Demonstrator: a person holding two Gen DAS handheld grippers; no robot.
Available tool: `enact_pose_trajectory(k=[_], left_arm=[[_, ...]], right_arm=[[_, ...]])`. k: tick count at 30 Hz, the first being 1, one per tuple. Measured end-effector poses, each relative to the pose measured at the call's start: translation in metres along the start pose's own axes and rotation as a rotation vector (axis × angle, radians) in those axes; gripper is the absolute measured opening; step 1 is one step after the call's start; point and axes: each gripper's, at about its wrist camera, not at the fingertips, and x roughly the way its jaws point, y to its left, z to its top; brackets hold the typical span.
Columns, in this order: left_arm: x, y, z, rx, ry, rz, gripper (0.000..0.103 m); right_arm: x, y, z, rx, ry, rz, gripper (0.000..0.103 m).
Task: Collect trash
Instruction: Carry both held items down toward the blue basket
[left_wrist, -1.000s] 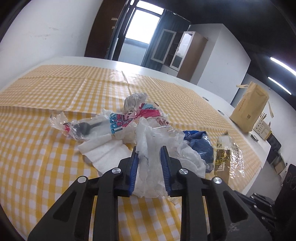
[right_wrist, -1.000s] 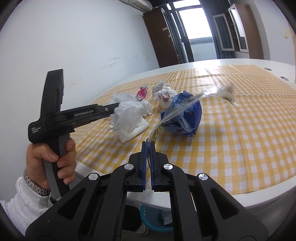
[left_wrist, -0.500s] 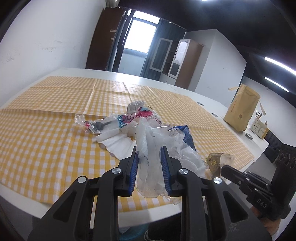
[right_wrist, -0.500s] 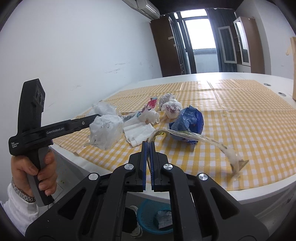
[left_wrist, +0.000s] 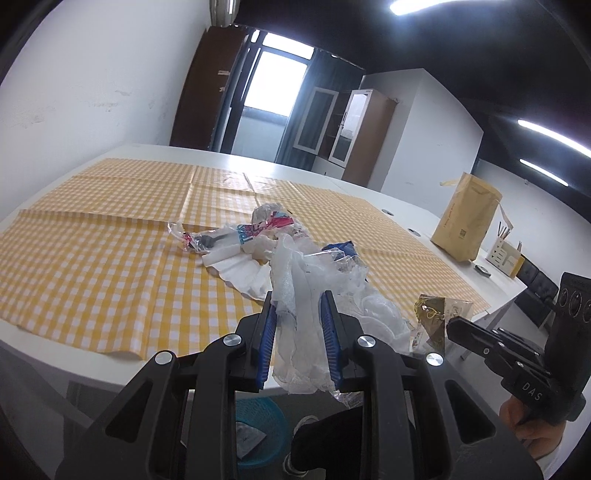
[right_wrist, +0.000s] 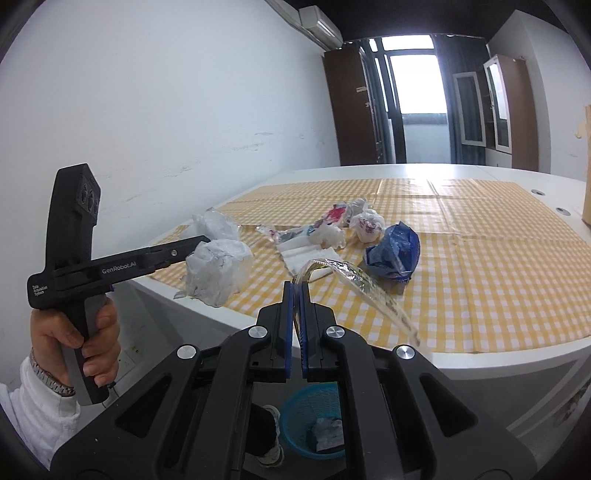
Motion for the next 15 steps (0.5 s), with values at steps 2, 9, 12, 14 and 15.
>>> enact_pose_trajectory(k=[2, 9, 12, 14, 15], left_arm=[[-0.008, -0.003, -0.002, 0.011, -0.007, -0.003, 0.023], [-0.039, -0.006, -0.015, 0.023, -0.026, -0.004, 0.023], [-0.048, -0.007, -0.023, 0.028, -0.023, 0.001, 0.023], [-0.053, -0.006, -0.030, 0.034, -0.015, 0.007, 0.023], [-0.055, -0.005, -0.034, 0.034, -0.009, 0.012, 0.023]], right_arm=[[-0.006, 0.006, -0.002, -0.011, 0.002, 0.012, 0.002], [-0.024, 0.027, -0.008, -0.023, 0.022, 0.073, 0.002], [-0.029, 0.036, -0.015, -0.036, 0.044, 0.077, 0.002], [-0.029, 0.043, -0.022, -0.054, 0.063, 0.075, 0.002], [-0.030, 0.046, -0.025, -0.058, 0.070, 0.075, 0.002]])
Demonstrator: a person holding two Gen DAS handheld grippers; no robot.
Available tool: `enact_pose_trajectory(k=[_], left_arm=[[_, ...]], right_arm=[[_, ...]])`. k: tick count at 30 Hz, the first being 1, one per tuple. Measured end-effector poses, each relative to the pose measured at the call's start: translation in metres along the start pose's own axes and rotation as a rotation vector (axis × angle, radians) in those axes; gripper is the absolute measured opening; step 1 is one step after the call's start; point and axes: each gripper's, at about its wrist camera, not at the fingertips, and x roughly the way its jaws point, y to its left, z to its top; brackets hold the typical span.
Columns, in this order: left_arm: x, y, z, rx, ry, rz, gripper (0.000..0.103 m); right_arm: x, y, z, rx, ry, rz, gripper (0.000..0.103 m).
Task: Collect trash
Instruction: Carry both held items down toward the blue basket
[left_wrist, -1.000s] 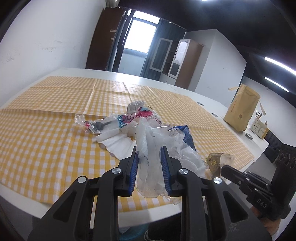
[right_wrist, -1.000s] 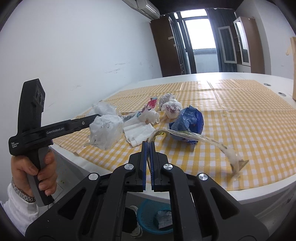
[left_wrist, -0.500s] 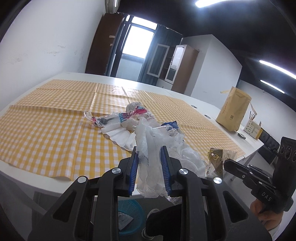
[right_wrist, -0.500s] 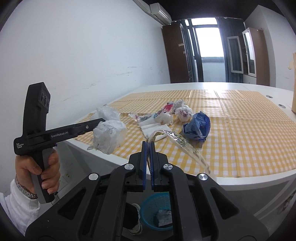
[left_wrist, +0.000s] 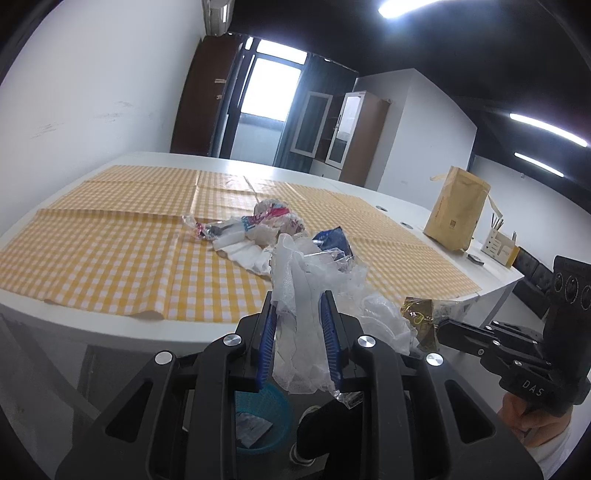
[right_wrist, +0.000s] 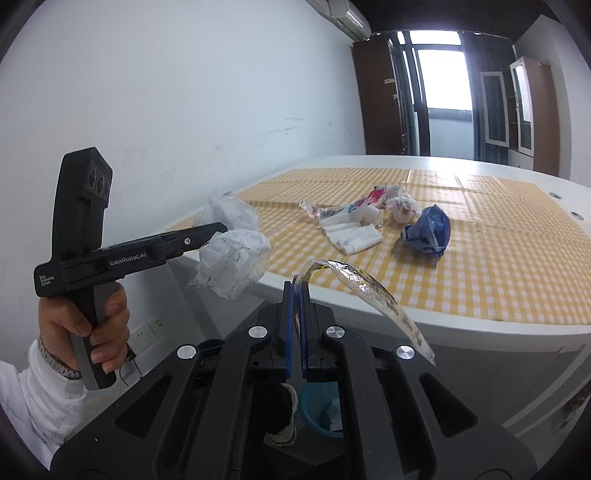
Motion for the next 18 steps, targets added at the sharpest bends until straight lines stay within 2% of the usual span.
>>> enact_pose_trajectory(k=[11, 18], left_arm=[[0.004, 0.027, -0.054, -0.016, 0.098, 0.043, 0.023], [0.030, 0.044, -0.083, -0.050, 0.166, 0.057, 0.023]], right_arm=[[0.026, 0.022, -0.034, -0.033, 0.130, 0.011, 0.002], [0.057, 0.019, -0.058, -0.012, 0.206, 0.003, 0.002]])
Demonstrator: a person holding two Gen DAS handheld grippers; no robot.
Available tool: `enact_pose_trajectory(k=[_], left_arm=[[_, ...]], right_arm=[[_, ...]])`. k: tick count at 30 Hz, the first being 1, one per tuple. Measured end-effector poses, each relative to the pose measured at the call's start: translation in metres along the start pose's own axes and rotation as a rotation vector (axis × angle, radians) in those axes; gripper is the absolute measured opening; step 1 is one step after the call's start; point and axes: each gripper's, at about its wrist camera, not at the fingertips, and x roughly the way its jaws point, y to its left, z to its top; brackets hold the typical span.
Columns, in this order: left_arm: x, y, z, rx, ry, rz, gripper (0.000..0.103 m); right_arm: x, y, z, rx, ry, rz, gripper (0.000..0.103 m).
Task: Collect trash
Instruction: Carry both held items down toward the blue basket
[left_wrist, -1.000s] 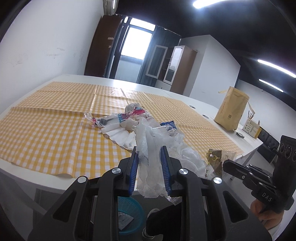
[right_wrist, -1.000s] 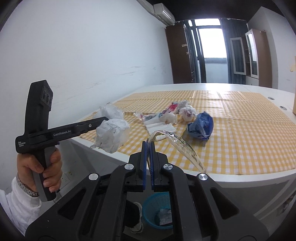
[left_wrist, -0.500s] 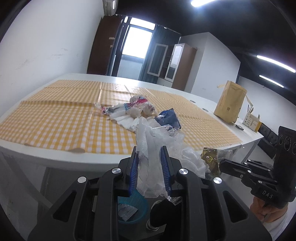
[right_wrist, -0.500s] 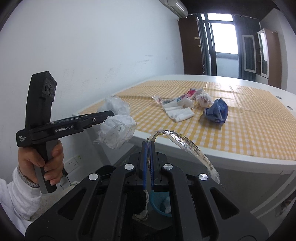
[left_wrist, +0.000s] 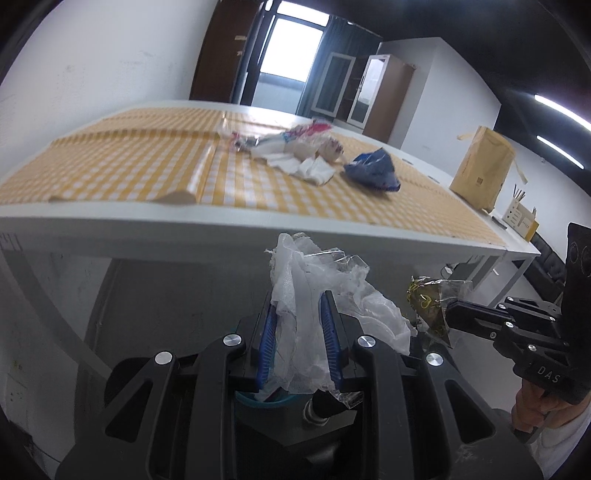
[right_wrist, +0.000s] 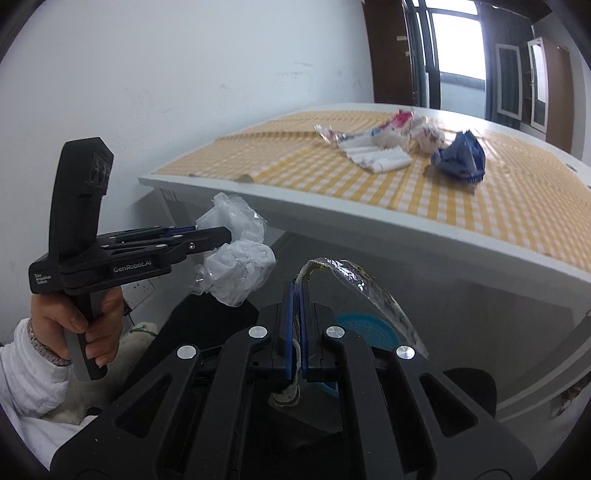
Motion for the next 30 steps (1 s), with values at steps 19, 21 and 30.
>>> enact_pose_trajectory(k=[19, 21, 30], left_arm=[[0.123, 0.042, -0.051, -0.075, 0.216, 0.029, 0.023], [0.139, 0.051, -0.056, -0.109, 0.252, 0.036, 0.023], [0.187, 0.063, -0.063, -0.137, 0.324, 0.082, 0.023]], right_arm=[[0.116, -0.033, -0.049, 0.044, 0.208, -0.024, 0.002], [0.129, -0.038, -0.056, 0.058, 0.230, -0.025, 0.002], [0.178, -0.053, -0.083, 0.102, 0.302, -0.036, 0.002]])
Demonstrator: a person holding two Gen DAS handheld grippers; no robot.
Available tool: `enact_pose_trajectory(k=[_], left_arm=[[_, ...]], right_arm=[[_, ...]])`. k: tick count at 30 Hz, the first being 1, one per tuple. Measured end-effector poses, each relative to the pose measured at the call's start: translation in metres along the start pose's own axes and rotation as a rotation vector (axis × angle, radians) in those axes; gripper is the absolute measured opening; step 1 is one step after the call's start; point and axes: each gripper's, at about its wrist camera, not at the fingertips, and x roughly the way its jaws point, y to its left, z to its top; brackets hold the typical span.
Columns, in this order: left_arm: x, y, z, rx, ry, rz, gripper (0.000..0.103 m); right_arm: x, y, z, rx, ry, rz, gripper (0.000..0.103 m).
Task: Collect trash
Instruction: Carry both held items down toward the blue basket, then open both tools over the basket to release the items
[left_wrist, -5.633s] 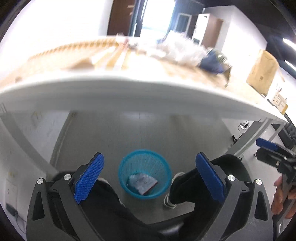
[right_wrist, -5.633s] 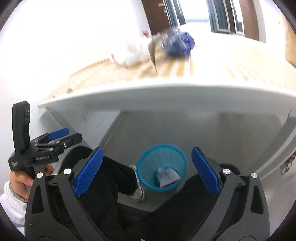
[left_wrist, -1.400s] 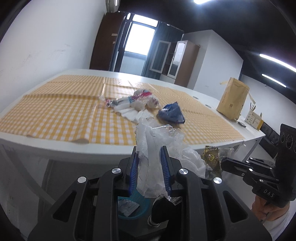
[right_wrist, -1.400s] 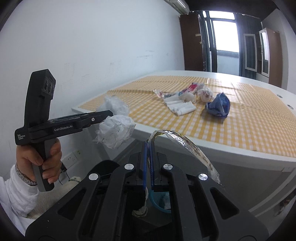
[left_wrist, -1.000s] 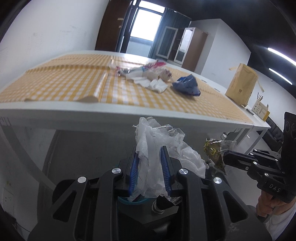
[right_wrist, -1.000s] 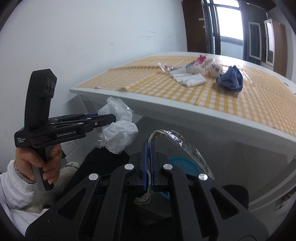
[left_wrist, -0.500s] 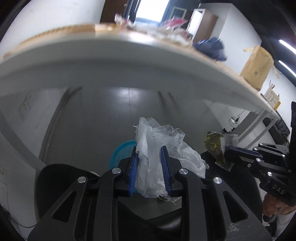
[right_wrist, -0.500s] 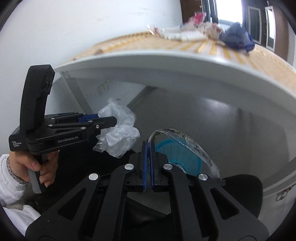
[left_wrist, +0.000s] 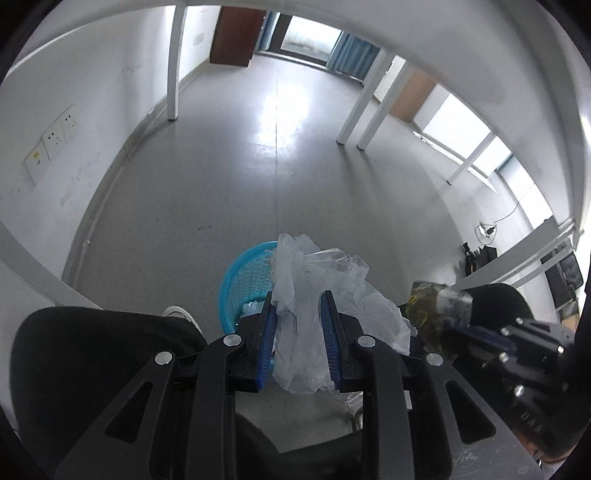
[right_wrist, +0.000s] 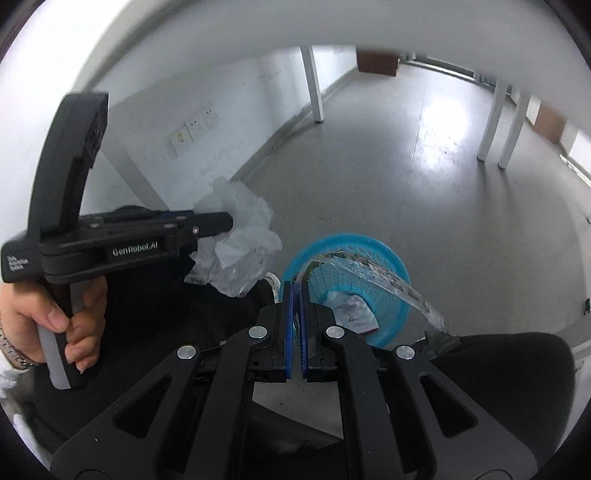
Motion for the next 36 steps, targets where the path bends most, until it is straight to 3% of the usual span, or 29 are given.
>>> enact_pose_trajectory(k=[6, 13, 25, 30, 36], left_arm=[[0.042, 0.007, 0.011, -0.056, 0.084, 0.043, 0.023], [0.085, 0.012, 0.024, -0.091, 0.154, 0.136, 0.023], [0.148, 0.037, 0.036, -0.195, 0.281, 0.186, 0.024], [0.169, 0.046, 0.041, -0.203, 0.311, 0.247, 0.025], [0.182, 0.056, 0.046, -0.282, 0.346, 0.215, 0.025]], right_arm=[[0.032, -0.012, 0.007, 0.069, 0.029, 0.040, 0.002], [0.084, -0.030, 0.012, 0.159, 0.132, 0.043, 0.002], [0.171, -0.063, 0.017, 0.276, 0.292, 0.029, 0.002], [0.202, -0.072, 0.018, 0.303, 0.337, 0.032, 0.002], [0.230, -0.088, 0.012, 0.335, 0.379, 0.012, 0.002]])
